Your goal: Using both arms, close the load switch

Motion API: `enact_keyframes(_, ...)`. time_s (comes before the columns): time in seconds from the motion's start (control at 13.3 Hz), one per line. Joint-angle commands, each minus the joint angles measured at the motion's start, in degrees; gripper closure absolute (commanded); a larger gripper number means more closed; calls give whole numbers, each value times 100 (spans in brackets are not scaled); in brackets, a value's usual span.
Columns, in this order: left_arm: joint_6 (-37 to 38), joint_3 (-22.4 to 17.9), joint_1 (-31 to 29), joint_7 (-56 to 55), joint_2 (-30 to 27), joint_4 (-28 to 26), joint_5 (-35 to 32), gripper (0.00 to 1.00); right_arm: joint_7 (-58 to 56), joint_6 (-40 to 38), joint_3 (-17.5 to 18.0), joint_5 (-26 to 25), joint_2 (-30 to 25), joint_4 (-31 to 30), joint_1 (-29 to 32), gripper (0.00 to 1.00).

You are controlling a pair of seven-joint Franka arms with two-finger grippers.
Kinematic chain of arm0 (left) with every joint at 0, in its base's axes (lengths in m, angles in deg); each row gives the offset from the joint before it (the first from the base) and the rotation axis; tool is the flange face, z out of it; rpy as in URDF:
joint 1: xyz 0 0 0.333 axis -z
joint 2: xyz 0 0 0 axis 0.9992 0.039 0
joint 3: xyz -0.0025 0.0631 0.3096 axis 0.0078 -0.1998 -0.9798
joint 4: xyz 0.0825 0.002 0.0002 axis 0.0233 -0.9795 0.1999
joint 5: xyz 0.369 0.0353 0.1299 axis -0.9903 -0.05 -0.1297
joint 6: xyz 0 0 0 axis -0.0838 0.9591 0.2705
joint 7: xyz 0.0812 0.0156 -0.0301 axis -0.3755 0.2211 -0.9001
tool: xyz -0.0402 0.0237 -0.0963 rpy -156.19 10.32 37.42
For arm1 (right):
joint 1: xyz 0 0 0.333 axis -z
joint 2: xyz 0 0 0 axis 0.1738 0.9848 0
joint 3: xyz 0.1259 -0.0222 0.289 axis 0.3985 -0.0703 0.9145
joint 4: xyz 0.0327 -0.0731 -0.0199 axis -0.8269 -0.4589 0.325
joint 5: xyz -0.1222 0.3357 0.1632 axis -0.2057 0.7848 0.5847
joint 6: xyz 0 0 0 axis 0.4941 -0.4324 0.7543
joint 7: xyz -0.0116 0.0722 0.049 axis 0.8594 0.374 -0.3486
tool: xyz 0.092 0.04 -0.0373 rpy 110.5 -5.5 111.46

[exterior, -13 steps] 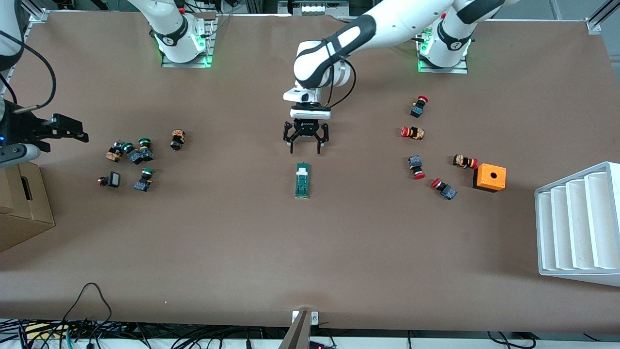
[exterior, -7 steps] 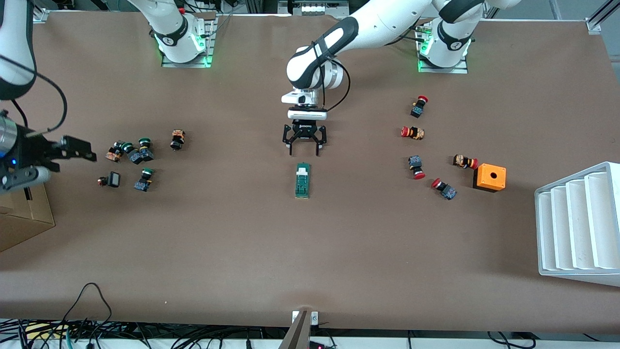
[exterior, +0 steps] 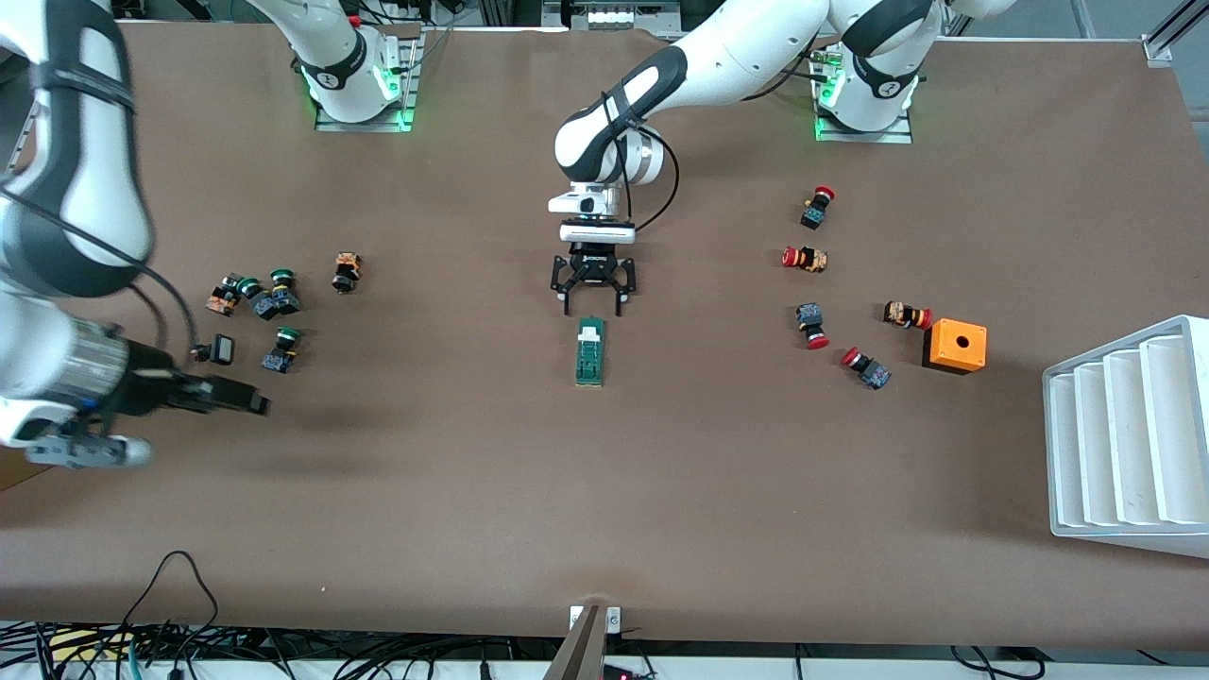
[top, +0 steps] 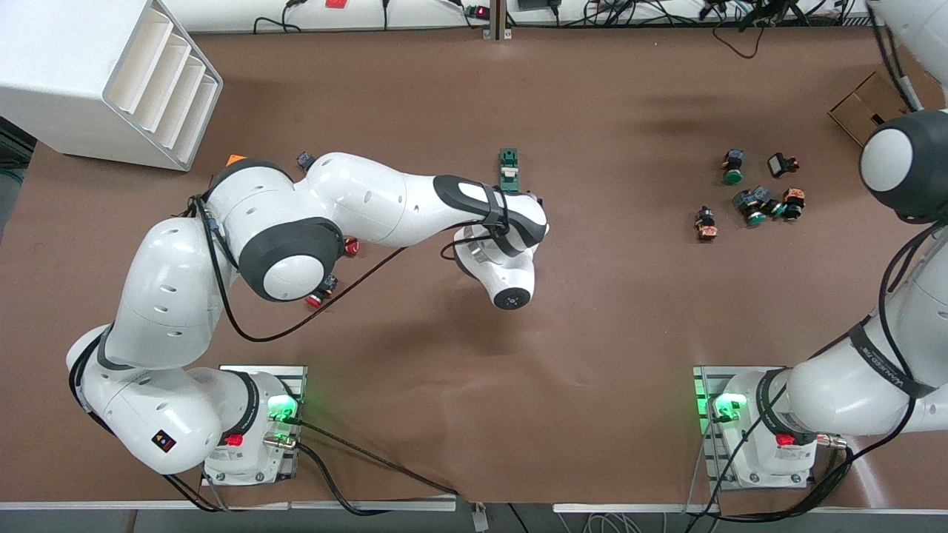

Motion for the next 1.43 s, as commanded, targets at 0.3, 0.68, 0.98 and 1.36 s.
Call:
enact_keyframes(0.3, 53, -166, 113, -95, 263, 323, -322, 8, 3473, 1181, -32, 530, 579, 234, -1018, 1)
enact_keyframes(0.68, 62, -166, 183, -96, 351, 403, -323, 26, 5995, 1613, -50, 530, 835, 199, -1730, 1)
enact_keyframes(0.98, 141, -166, 183, -104, 377, 403, -323, 37, 7342, 1569, -59, 565, 870, -91, -2266, 1)
enact_keyframes(1.36, 246, -166, 192, -104, 500, 464, -332, 45, 8390, 1613, -32, 547, 958, -371, -2855, 8)
